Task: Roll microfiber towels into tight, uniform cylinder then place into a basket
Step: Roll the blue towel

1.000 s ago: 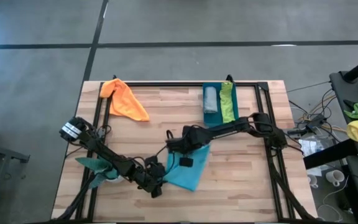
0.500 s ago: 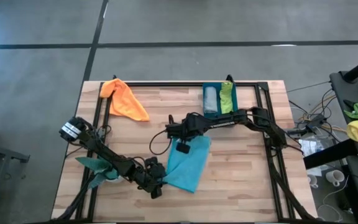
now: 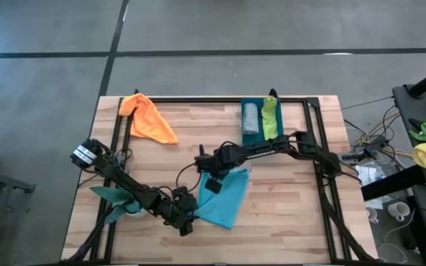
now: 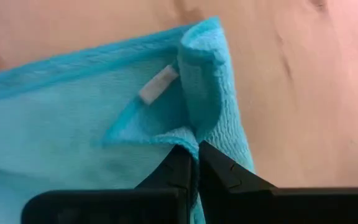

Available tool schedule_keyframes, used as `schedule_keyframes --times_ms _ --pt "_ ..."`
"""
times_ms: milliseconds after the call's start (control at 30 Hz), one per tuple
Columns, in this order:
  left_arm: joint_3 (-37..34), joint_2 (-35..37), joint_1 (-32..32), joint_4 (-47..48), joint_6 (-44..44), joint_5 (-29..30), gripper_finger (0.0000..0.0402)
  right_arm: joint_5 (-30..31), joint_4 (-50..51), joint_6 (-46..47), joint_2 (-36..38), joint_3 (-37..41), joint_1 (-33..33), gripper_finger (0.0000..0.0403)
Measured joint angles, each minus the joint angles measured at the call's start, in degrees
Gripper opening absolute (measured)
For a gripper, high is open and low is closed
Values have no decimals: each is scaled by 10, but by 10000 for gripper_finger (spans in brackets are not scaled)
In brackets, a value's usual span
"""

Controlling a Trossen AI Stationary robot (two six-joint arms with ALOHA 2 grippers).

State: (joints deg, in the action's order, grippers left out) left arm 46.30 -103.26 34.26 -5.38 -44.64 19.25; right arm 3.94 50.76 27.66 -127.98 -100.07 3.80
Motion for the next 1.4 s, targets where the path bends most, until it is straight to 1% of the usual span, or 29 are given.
schedule_keyframes --times_ms 200,300,367,467,600,700,767,867,933,1000,1067,1133,1167,1267,1333,1400 --pt "0 1 0 0 0 1 153 2 -15 56 0 -10 6 12" --pt "0 3 0 0 0 2 153 8 -18 59 -9 -9 5 15" --pt "0 4 1 -1 0 6 153 9 -20 57 -17 -9 5 26" --pt "0 9 1 0 0 6 153 5 -22 59 -23 -10 6 60" --pt "-2 25 1 10 11 -5 153 -12 -18 62 -15 -10 7 123" --pt "-5 44 1 23 33 -15 153 -26 25 47 7 -25 8 169" --pt "-5 59 -1 36 45 -20 153 -26 50 17 31 -32 10 192" --pt "-6 86 -6 72 46 -20 153 -20 57 -40 72 -29 21 212" --pt "-6 103 -13 92 48 -16 153 2 57 -73 105 -17 39 217" --pt "-7 122 -21 104 58 10 153 38 55 -97 140 2 63 219" --pt "-7 136 -31 109 80 62 153 70 43 -105 169 35 85 219" --pt "-7 141 -45 109 125 112 153 77 11 -106 189 80 101 219" --pt "-5 141 -53 108 160 125 153 78 -10 -106 196 104 108 219" --pt "-1 135 -83 74 257 117 153 86 -63 -106 211 162 127 219" --pt "-2 125 -102 49 294 96 153 104 -70 -94 212 188 138 217" --pt "-3 111 -118 31 317 93 153 119 -68 -77 212 212 148 210"
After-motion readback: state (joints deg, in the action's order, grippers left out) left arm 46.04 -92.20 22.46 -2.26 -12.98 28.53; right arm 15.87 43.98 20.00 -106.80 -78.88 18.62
